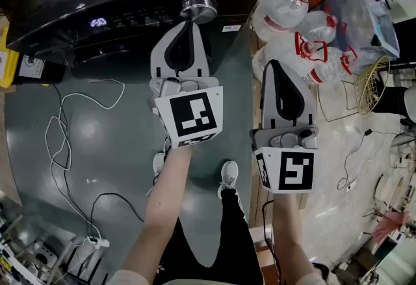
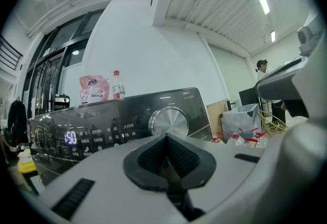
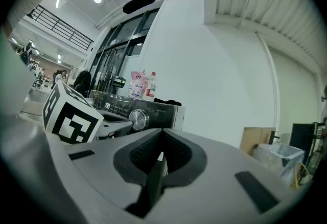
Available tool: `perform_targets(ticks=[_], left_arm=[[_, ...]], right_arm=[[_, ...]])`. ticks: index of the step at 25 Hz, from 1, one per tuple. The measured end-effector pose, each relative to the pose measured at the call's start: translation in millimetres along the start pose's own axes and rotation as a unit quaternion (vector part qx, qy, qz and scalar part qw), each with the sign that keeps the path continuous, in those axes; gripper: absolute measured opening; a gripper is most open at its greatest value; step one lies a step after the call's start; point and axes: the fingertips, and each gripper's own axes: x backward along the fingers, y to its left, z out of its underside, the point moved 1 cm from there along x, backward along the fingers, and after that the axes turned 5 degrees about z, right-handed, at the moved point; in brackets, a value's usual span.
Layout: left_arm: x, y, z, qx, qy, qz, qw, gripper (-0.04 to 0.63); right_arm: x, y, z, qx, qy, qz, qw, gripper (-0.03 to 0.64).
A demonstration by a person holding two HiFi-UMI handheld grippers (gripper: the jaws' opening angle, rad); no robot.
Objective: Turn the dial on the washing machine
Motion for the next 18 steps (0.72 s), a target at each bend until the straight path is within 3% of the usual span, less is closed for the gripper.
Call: perform_targets(ticks=[18], left_arm=[[-4,-11,4,0.011,0.003,0.018,0.9998,-0.003]], right_arm=[[5,-1,7,0.004,0.007,0.002,1.0,0.003]])
